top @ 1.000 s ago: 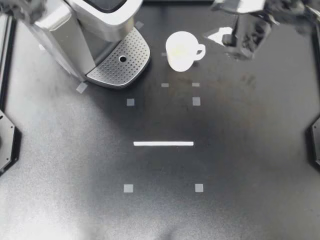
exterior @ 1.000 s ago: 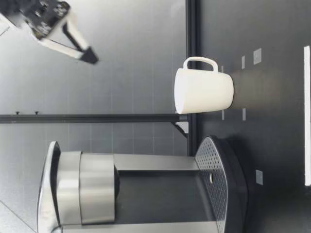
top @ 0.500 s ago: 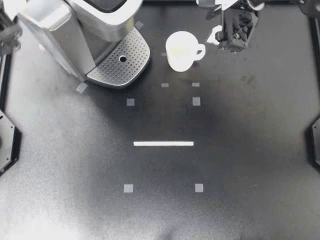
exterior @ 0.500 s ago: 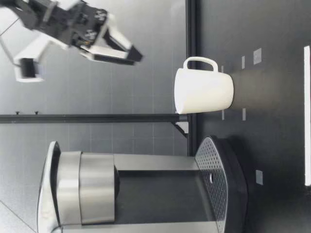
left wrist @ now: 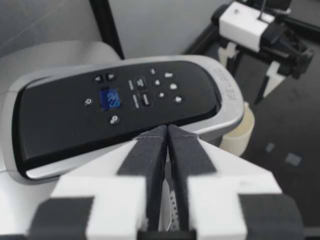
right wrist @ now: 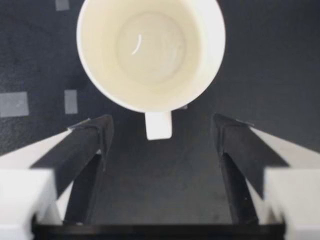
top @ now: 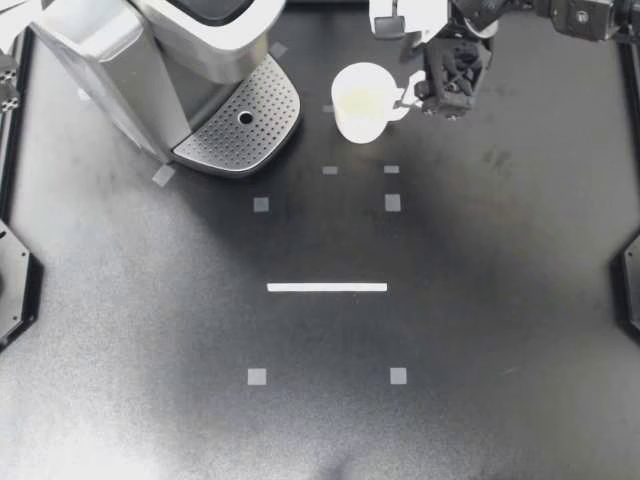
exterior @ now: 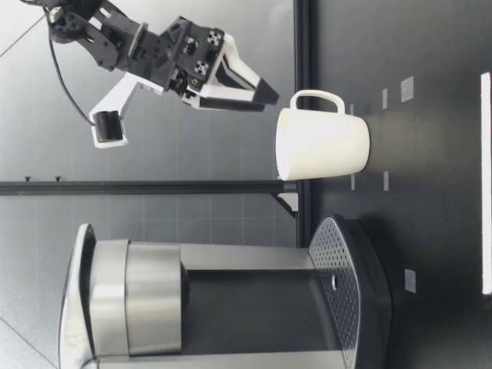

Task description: Place the coffee capsule inside the capsule container, then place the cup onto the center of the cup tray.

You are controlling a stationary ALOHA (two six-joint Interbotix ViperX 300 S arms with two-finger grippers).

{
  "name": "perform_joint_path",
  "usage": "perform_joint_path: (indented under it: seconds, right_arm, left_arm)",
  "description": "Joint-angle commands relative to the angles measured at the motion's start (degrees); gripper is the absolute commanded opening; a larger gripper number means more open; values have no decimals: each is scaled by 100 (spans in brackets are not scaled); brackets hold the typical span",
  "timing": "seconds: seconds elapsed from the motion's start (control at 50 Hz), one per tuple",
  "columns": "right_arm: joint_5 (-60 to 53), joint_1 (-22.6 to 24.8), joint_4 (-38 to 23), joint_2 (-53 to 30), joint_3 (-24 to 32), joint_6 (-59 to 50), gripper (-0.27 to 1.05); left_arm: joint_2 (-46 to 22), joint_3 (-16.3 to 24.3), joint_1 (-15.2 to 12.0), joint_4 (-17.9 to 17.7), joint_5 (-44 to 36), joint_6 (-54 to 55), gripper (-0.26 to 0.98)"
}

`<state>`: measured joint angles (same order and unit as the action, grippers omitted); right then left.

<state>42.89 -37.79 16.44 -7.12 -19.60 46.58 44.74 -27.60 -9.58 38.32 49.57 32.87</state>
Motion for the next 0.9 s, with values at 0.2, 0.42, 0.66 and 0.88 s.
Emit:
perform_joint_path:
  seconds: [0.2,0.42,0.66,0.88]
  right_arm:
    - [-105,-44,9,-62,26,0,68]
    - [-360,-44,9,-149,-141,0,65]
    - [-536,-44,26,-176,-246,0,57]
    - [-712,97,35,-264,-308,0,51]
  left_arm:
    - [114,105,18,35,-158,0,15]
    - [114,88,18,53,-158,0,15]
    - [114,79,18,105,-176,0,15]
    - [114,79,18,141,-176,9,15]
